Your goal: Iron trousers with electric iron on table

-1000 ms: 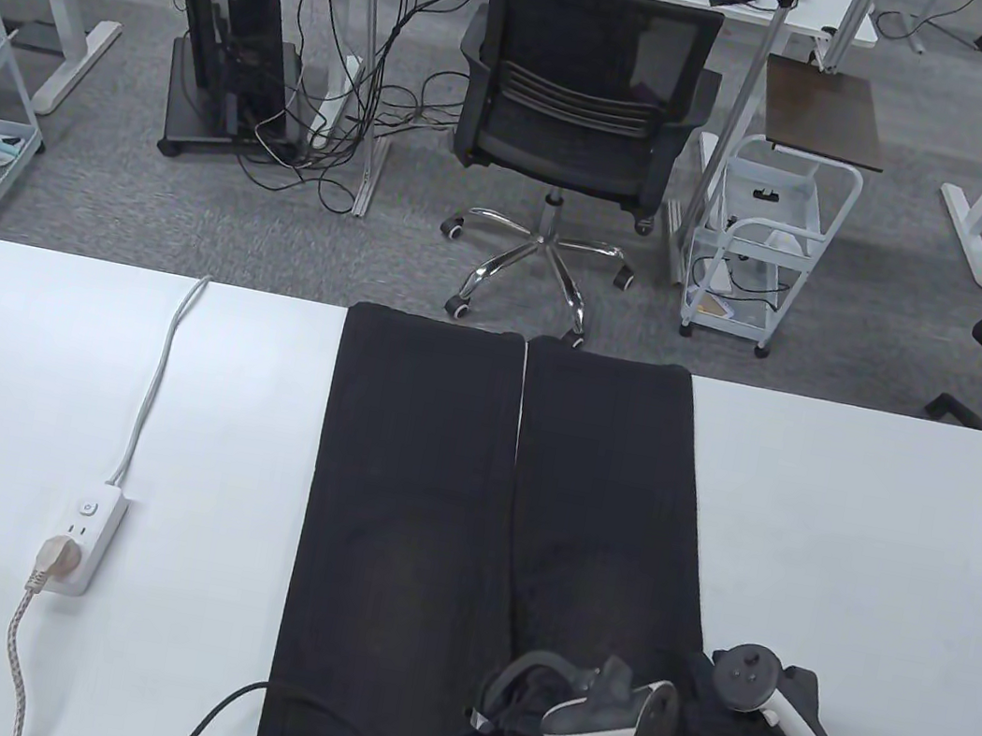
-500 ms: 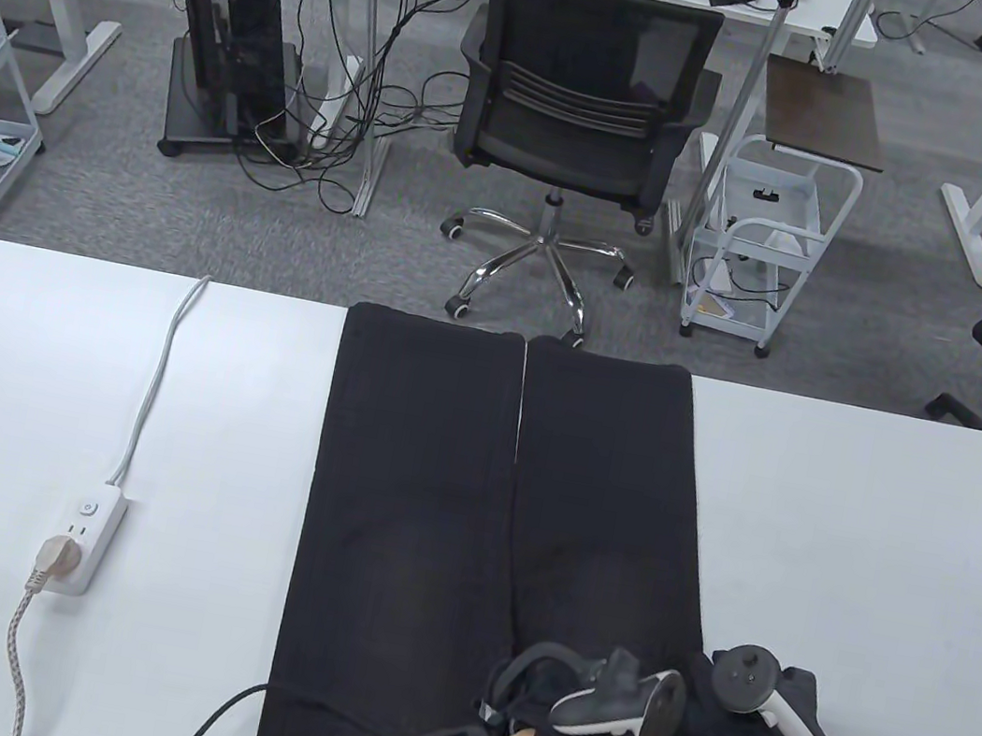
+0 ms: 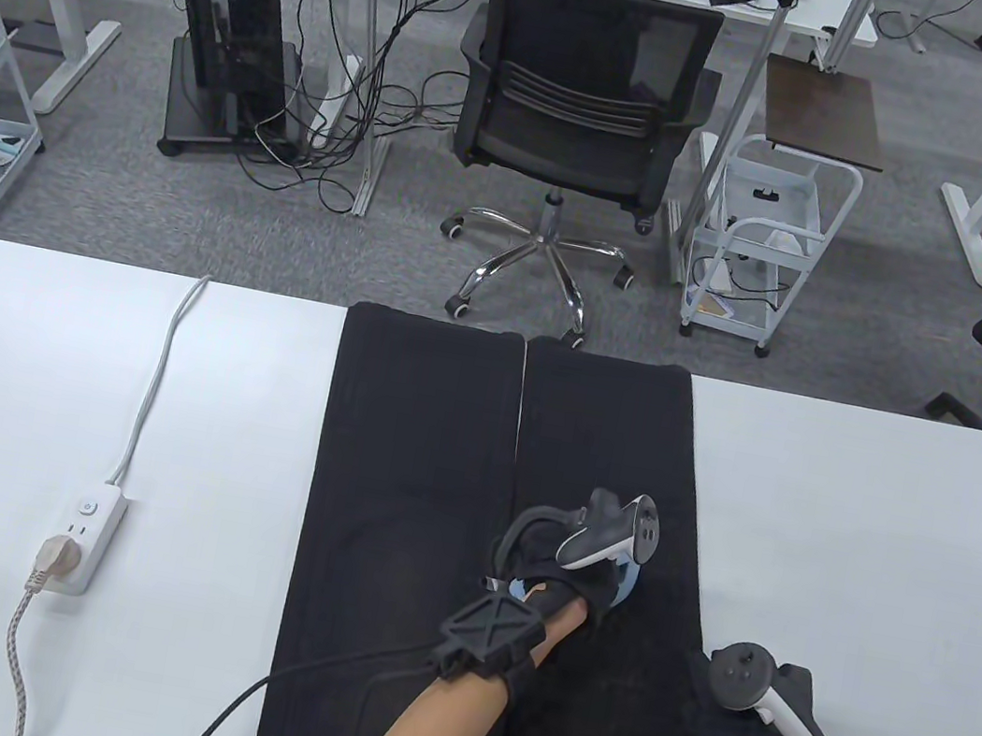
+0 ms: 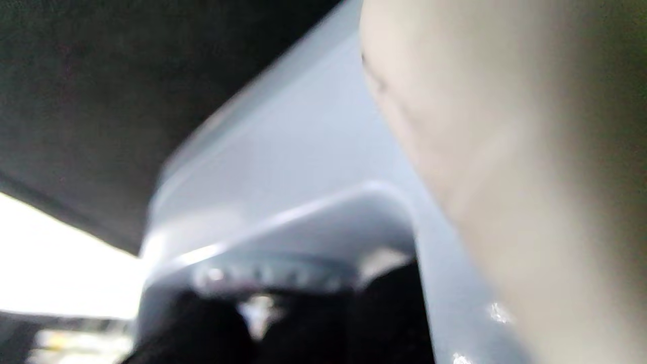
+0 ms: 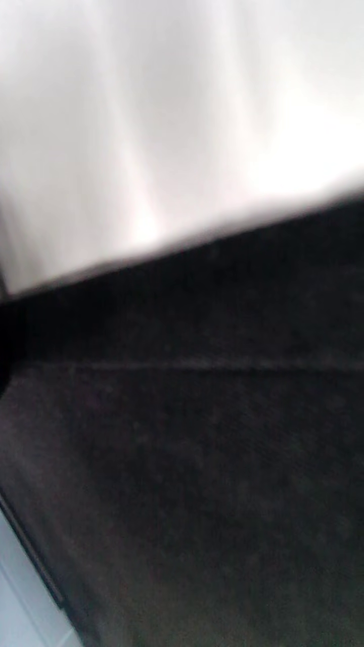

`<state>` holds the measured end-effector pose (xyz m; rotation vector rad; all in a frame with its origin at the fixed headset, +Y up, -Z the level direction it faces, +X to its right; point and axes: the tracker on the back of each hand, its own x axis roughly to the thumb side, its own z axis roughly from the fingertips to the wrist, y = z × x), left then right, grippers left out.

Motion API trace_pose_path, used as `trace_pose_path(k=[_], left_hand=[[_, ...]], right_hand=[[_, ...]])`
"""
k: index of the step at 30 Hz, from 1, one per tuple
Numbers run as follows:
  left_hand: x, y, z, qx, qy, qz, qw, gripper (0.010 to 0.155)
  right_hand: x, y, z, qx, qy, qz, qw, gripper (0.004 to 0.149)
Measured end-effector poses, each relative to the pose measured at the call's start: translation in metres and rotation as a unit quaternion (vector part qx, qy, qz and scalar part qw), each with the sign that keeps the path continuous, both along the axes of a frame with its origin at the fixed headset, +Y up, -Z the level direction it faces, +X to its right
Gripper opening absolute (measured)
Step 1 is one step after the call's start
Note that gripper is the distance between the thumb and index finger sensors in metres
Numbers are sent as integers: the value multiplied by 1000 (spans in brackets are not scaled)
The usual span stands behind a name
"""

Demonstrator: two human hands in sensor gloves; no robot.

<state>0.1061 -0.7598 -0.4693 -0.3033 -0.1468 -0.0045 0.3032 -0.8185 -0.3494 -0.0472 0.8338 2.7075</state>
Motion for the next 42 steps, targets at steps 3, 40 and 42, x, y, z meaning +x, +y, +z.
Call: trace_pose_path(k=[3, 40, 42], left_hand=[[0, 0, 5, 4, -1, -5, 1000, 41], [-125, 106, 191, 95, -120, 309, 939, 42], [-176, 117, 182, 141, -72, 326, 932, 41]], right_hand=[[0, 0, 0, 0, -2, -2, 1000, 63], [11, 3, 6, 9, -23, -33, 999, 62], [9, 3, 6, 11, -19, -21, 1000, 62]])
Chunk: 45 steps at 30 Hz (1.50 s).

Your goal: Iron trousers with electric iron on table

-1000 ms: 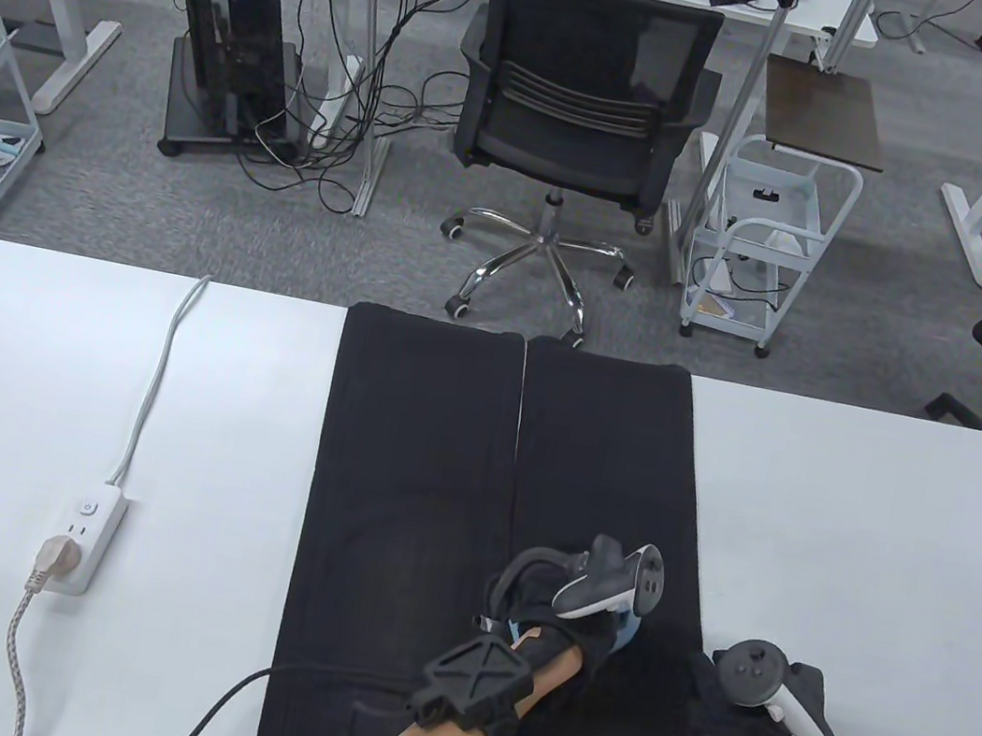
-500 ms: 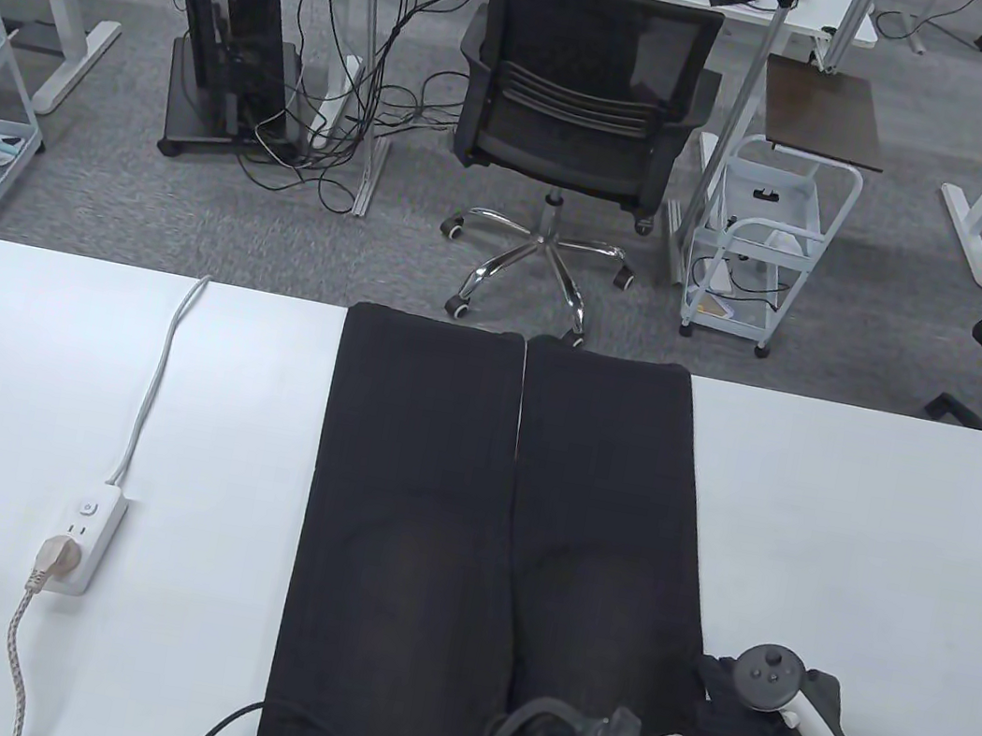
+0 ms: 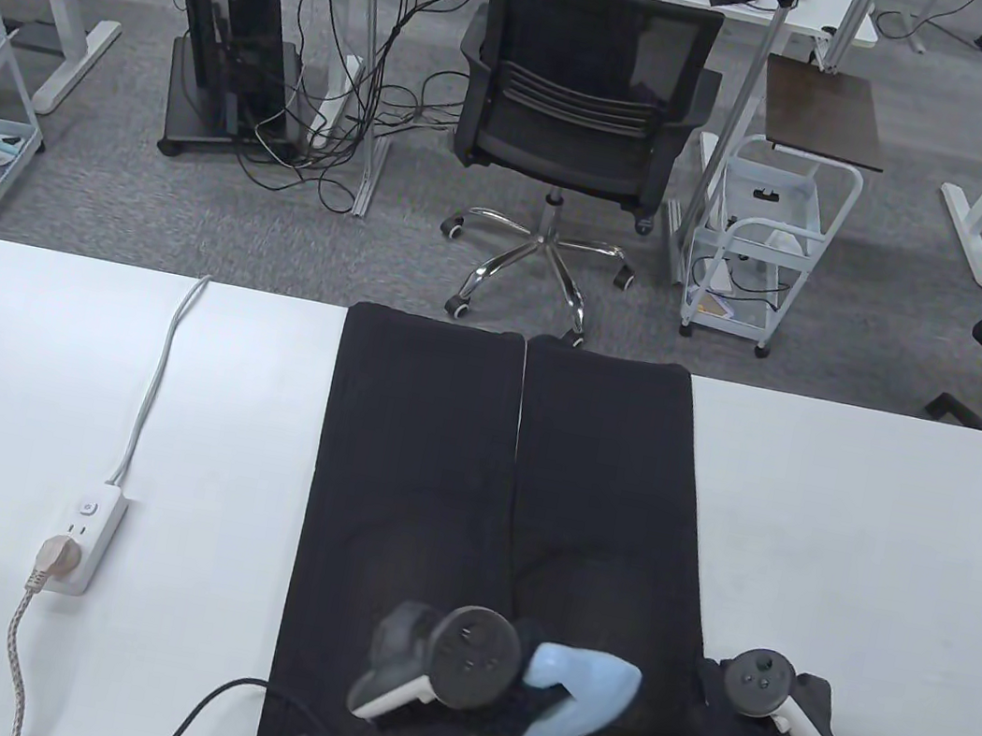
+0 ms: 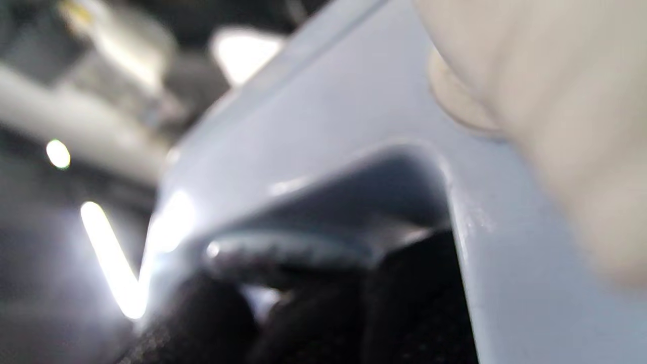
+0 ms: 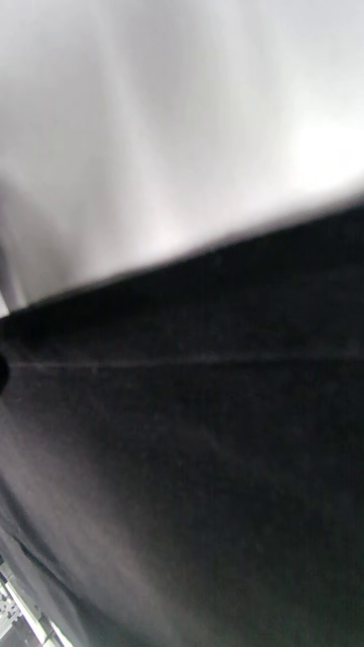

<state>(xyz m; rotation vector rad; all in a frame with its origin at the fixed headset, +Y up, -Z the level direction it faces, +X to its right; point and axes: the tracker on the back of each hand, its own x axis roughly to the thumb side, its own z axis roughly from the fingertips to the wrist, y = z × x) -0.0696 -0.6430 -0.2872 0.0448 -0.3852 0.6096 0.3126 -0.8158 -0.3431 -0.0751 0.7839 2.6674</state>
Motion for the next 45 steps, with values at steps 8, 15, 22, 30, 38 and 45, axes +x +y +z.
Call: trace_pose_path(k=[8, 15, 22, 30, 38, 45], left_hand=[[-160, -29, -13, 66, 203, 69, 975, 40], [-193, -58, -24, 64, 259, 51, 962, 40], [-196, -70, -20, 47, 265, 51, 962, 40], [-198, -73, -20, 40, 270, 49, 961, 40], [-198, -73, -21, 33, 268, 53, 961, 40], [-197, -75, -21, 26, 265, 53, 963, 40]], right_hand=[[-17, 6, -3, 37, 4, 39, 999, 63], [-85, 33, -22, 88, 59, 37, 994, 64], [-200, 61, -73, 113, 139, 30, 983, 65], [-272, 13, -97, 59, 160, 67, 983, 68], [-273, -16, -85, 22, 171, 90, 981, 67], [-273, -17, -62, 15, 188, 109, 976, 68]])
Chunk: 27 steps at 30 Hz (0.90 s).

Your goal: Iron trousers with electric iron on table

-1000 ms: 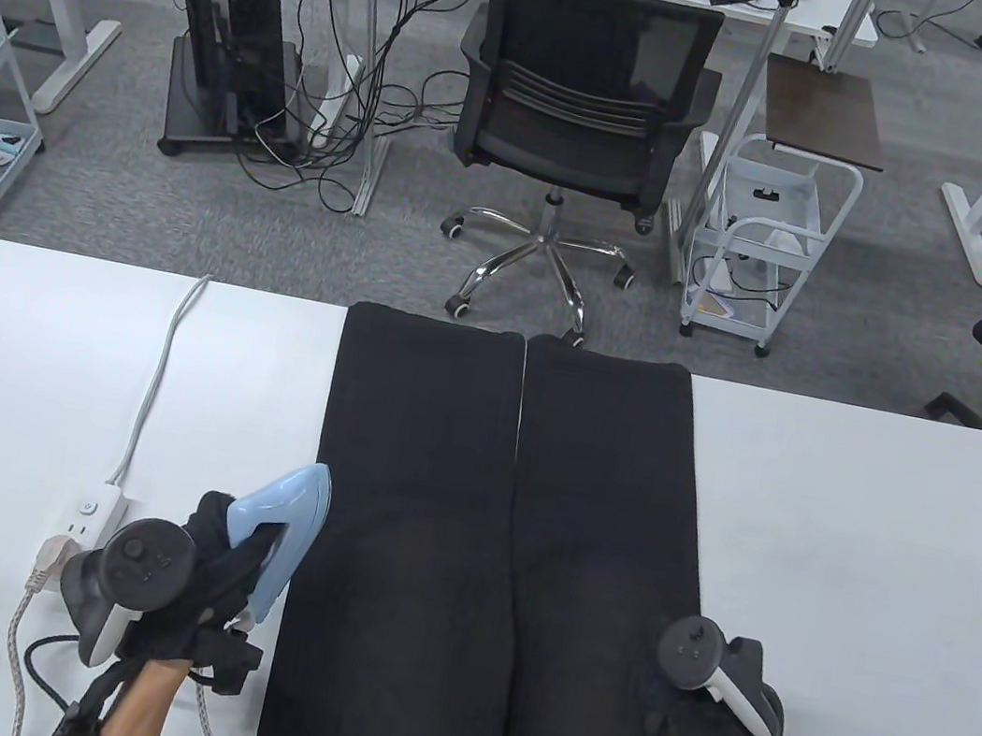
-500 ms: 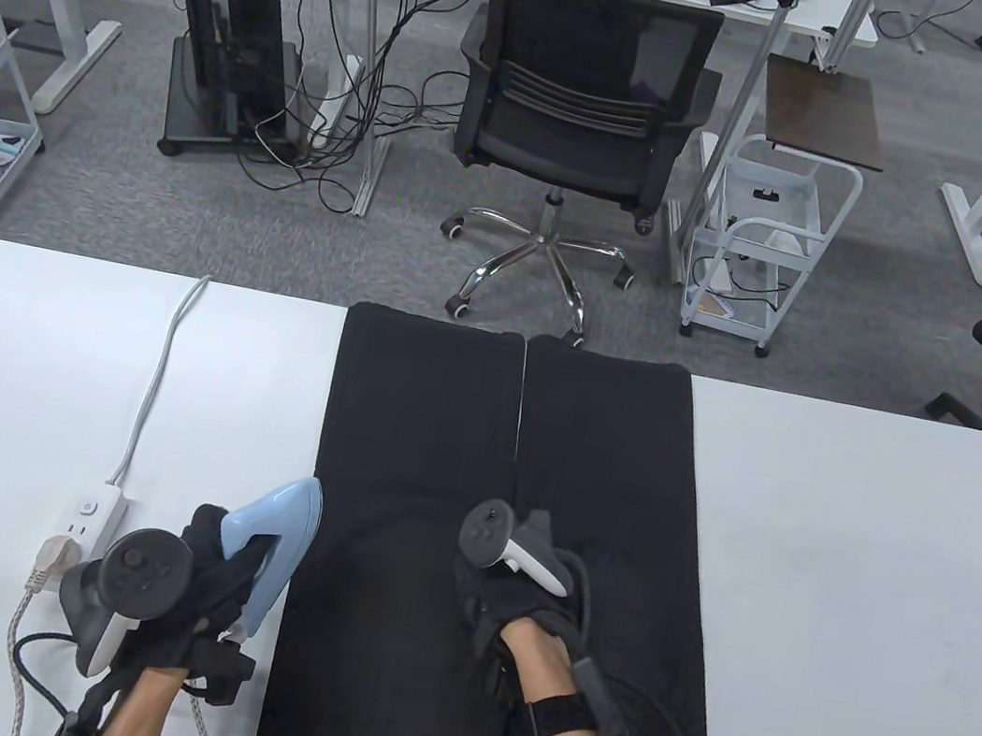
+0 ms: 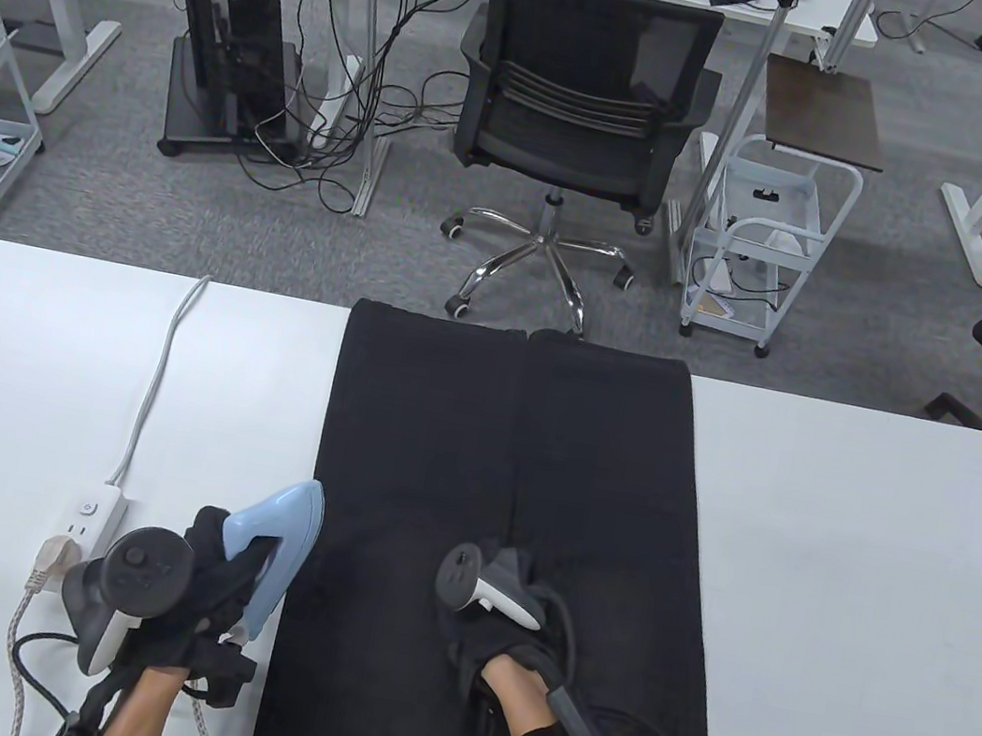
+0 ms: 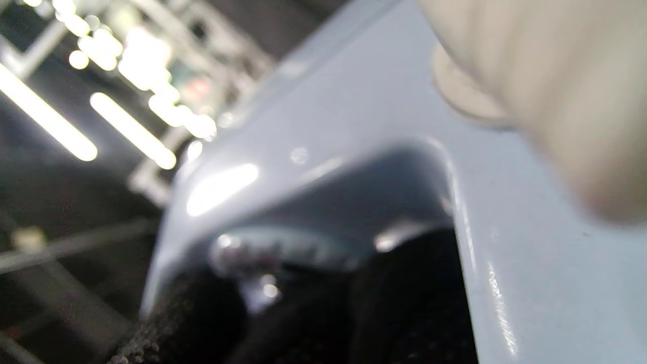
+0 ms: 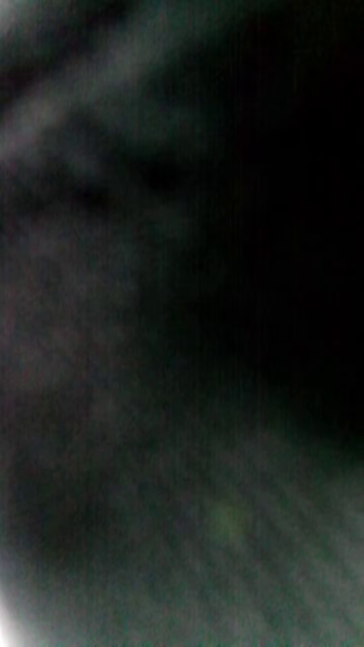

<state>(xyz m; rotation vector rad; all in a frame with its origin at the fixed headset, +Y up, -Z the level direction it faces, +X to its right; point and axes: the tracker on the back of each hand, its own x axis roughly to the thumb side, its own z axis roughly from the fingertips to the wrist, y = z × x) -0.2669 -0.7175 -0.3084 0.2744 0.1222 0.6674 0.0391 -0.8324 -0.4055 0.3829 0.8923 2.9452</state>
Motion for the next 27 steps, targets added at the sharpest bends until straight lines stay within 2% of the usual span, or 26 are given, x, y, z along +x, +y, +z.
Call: trace_pose_path(k=[12, 16, 21, 25, 27], left_hand=[[1, 2, 1, 14, -27, 31, 999, 40], [-1, 2, 0, 15, -35, 40, 998, 40], [-2, 2, 1, 18, -46, 58, 997, 40], [-1, 1, 0, 20, -64, 64, 996, 40], [-1, 1, 0, 21, -72, 71, 995, 40]], right_hand=[[5, -1, 64, -14, 34, 10, 999, 72], [5, 2, 75, -19, 54, 20, 998, 73], [4, 17, 64, -8, 50, 0, 999, 74], [5, 37, 33, 38, 28, -27, 999, 72], [5, 42, 9, 56, 9, -25, 998, 72]])
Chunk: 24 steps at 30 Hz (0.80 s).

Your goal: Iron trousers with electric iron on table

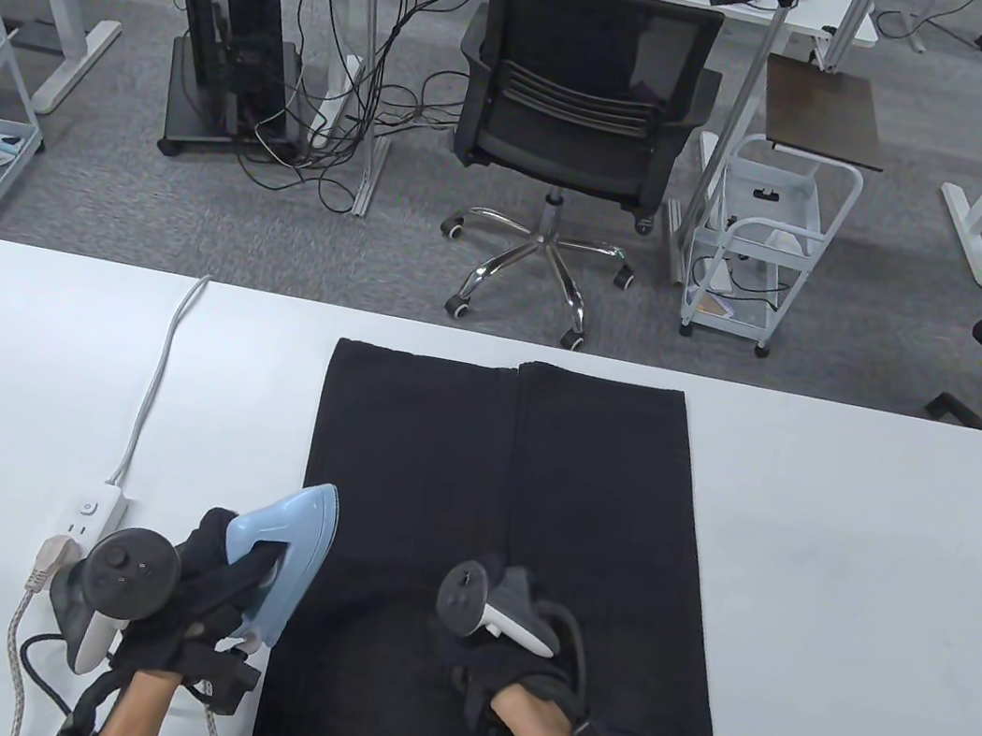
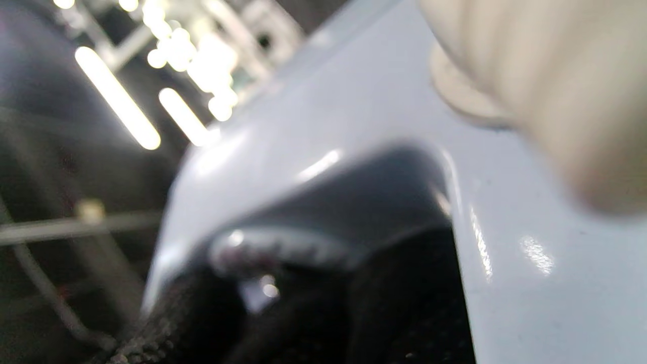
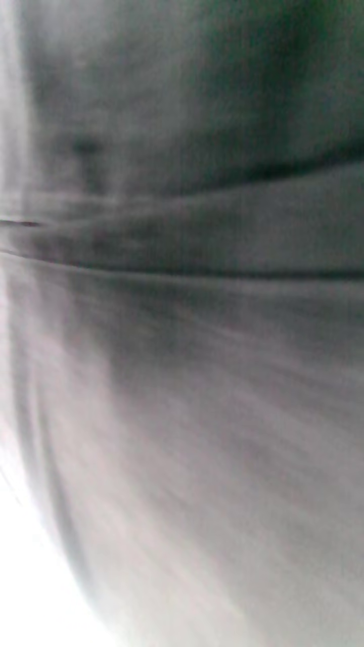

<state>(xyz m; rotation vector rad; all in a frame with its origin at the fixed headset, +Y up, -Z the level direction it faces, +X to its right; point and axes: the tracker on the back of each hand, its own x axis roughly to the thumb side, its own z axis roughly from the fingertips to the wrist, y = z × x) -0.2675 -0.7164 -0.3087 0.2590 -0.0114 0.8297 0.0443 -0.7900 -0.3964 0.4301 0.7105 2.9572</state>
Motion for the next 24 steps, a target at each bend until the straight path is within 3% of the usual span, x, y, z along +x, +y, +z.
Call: trace_pose_path(k=[5, 8, 10, 17, 24], left_hand=[[-1, 0, 0, 4, -7, 9, 1000, 40], [-2, -1, 0, -1, -4, 11, 1000, 40], [-3, -3, -1, -4, -4, 10, 1000, 40], [0, -5, -1, -7, -6, 0, 1000, 40], [-1, -9, -4, -26, 1, -10, 1000, 40]], right_hand=[[0, -18, -37, -11, -31, 36, 999, 71], [1, -40, -44, -45, -38, 43, 997, 69], [2, -40, -42, -13, -50, 14, 999, 68], [1, -42, -33, -19, -44, 32, 998, 67], [5, -43, -5, -17, -29, 39, 999, 67]])
